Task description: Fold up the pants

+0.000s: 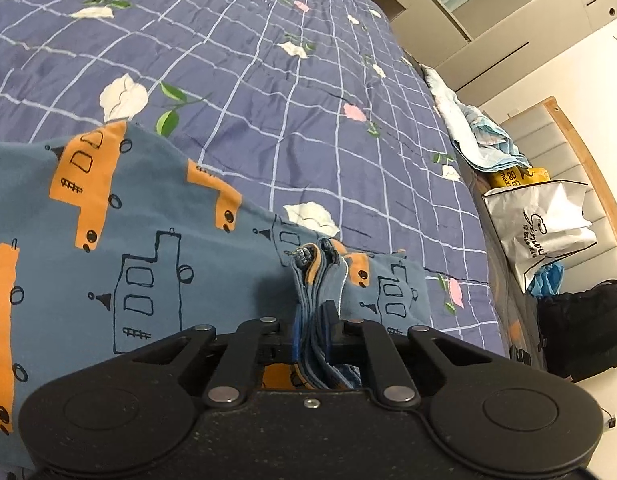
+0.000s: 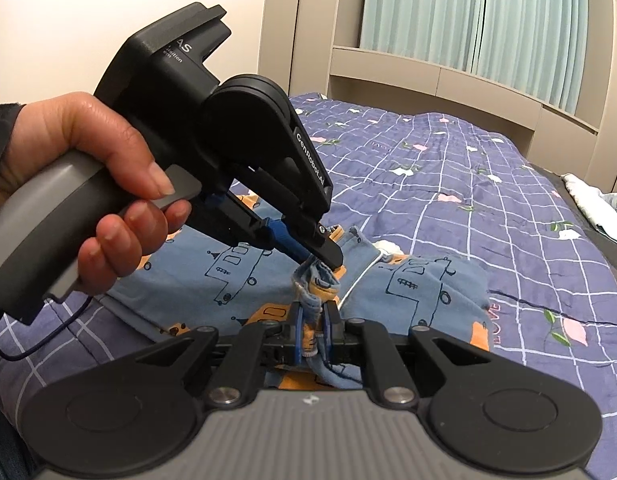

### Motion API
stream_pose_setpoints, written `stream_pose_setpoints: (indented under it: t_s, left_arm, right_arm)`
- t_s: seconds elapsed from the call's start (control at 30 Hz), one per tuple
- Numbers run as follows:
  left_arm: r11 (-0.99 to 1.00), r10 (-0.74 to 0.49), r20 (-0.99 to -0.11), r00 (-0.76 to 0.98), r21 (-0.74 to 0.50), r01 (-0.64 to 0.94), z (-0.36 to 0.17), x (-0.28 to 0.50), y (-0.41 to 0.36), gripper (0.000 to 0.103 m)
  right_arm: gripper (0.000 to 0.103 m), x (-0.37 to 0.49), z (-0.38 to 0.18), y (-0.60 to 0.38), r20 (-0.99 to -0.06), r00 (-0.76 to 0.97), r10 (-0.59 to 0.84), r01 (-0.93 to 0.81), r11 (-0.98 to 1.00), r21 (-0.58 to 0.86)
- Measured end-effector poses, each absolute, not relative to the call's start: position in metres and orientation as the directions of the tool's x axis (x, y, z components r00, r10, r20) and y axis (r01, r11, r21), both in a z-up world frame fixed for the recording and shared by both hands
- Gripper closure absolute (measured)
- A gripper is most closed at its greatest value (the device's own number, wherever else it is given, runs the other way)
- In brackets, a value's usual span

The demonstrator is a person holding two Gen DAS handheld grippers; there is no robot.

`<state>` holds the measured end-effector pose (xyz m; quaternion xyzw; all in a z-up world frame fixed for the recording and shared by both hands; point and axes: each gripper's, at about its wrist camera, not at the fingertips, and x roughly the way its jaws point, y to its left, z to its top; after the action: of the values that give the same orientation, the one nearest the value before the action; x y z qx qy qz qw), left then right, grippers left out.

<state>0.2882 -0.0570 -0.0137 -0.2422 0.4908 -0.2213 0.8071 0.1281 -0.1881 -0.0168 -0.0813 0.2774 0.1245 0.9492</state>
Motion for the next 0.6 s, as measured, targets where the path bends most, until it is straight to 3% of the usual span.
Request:
stream_pose_setpoints:
  t_s: [0.6]
  left_arm:
    - [0.791,-0.593,-0.675,0.439,-0.589,0.162,0.003,0.283,-0.052,0.093]
  right_arm:
    - [0.091,0.120,-0.006,-0.182,-0.523,0.831,0.188,-0.288,0.950,-0.117]
